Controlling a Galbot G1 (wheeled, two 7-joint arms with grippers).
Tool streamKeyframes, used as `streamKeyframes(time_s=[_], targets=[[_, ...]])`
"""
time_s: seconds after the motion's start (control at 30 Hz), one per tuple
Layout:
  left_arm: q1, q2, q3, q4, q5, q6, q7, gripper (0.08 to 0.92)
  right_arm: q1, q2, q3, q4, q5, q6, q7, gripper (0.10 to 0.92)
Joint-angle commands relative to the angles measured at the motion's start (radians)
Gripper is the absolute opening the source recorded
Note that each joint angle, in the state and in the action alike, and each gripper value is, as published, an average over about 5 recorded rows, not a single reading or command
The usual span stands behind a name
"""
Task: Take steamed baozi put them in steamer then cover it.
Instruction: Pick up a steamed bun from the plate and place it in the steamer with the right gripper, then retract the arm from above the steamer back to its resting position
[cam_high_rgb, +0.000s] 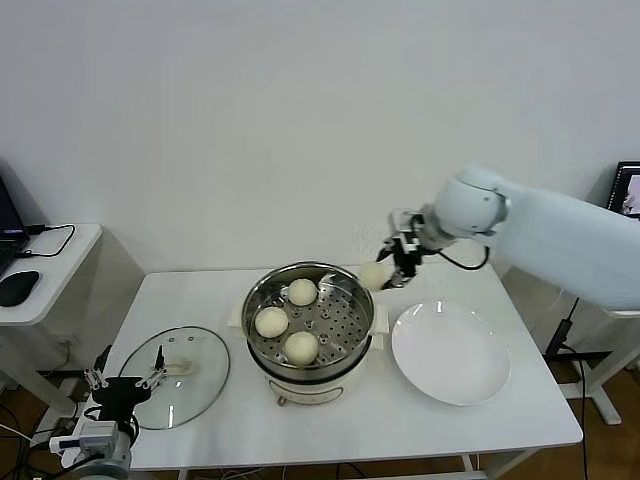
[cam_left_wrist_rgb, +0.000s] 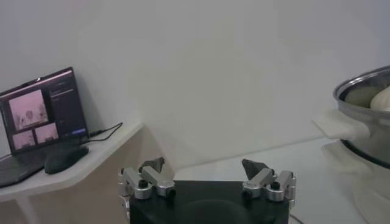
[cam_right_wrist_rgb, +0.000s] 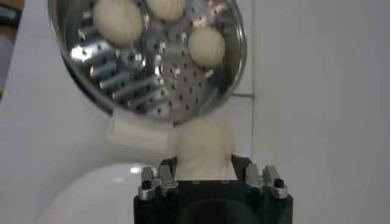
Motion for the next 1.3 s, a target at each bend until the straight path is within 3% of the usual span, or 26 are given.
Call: streamKeyframes(time_s=[0.03, 0.7, 0.8, 1.07, 1.17, 1.3], targets=[[0.001, 0.000, -0.007, 0.002, -0.002, 0.000, 0.000, 0.823, -0.052, 0.195, -0.055, -0.048, 0.113, -0.114, 0.082, 0.585], [-0.012, -0.001, -0.006, 0.019, -0.007, 0.000, 0.001, 0.823, -0.160, 0.220, -0.041, -0.128, 0.009, -0.167, 0.142, 0.590], [-0.012, -0.002, -0.005, 0.020, -0.006, 0.000, 0.001, 0.823, -0.146, 0.199, -0.027, -0.101, 0.020, -0.167, 0.145, 0.625], [-0.014, -0.004, -0.002, 0.020, -0.005, 0.000, 0.002, 0.823, -0.102, 0.055, 0.054, 0.063, 0.085, -0.166, 0.167, 0.810], [-0.015, -0.003, -0.002, 0.018, -0.006, -0.001, 0.003, 0.823, -0.133, -0.033, 0.098, 0.152, 0.139, -0.162, 0.259, 0.821], [-0.016, -0.004, 0.002, 0.019, -0.006, -0.009, 0.003, 0.823, -0.251, -0.166, 0.178, 0.261, 0.218, -0.085, 0.487, 0.822]])
